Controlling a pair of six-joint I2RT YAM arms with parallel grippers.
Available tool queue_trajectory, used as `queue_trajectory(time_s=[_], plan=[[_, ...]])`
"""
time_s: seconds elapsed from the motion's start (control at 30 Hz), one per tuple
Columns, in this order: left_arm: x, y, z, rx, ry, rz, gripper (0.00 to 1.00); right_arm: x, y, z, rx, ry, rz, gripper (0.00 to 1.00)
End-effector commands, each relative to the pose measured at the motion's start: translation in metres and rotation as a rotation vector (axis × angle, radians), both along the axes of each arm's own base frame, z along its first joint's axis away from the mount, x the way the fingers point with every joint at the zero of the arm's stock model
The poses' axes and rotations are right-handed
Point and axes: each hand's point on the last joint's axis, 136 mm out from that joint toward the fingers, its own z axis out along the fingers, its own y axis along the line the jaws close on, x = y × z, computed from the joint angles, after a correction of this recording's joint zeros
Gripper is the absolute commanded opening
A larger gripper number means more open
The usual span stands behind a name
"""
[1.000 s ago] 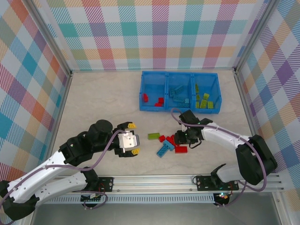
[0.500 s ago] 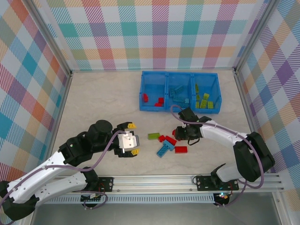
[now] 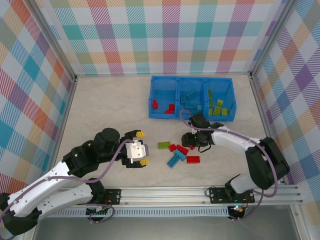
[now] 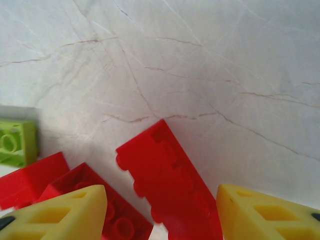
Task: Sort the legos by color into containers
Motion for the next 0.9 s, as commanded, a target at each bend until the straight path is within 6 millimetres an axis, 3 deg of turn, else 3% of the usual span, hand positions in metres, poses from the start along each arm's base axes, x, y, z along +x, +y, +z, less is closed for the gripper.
queue_trajectory(time_s=[0.0,0.17,0.27,0.37,0.47,0.57,0.63,0.7,0.87], plan=[[-0.018,0.004,-0.01,0.041,0.004,-0.091,0.9,0.011,-0.001,-0.004,-0.048,-0.015,0.028,0.56],[-0.039,0.005,-0.021,0.062,0.01,-0.22,0.95,0.014,-0.005,0.001,-0.069,-0.038,0.032,0.36],[-0.033,0.009,-0.028,0.096,-0.025,-0.197,0.99,0.016,0.0,0.016,-0.039,-0.059,0.034,0.27],[-0.021,0.013,-0.03,0.119,-0.062,-0.137,1.0,0.025,0.011,0.05,0.012,-0.131,0.042,0.22],[-0.019,0.014,-0.025,0.087,-0.1,-0.13,1.0,0.044,0.028,0.099,0.071,-0.252,0.053,0.19],[-0.01,0.017,-0.021,0.059,-0.165,-0.081,1.0,0.069,0.058,0.148,0.138,-0.376,0.089,0.19],[0.006,0.021,-0.018,0.046,-0.213,0.014,1.0,0.092,0.081,0.18,0.171,-0.466,0.113,0.19],[0.018,0.025,-0.02,0.05,-0.235,0.083,1.0,0.117,0.1,0.197,0.187,-0.537,0.122,0.19],[0.03,0.026,-0.02,0.048,-0.214,0.161,1.0,0.183,0.129,0.191,0.102,-0.617,0.11,0.19]])
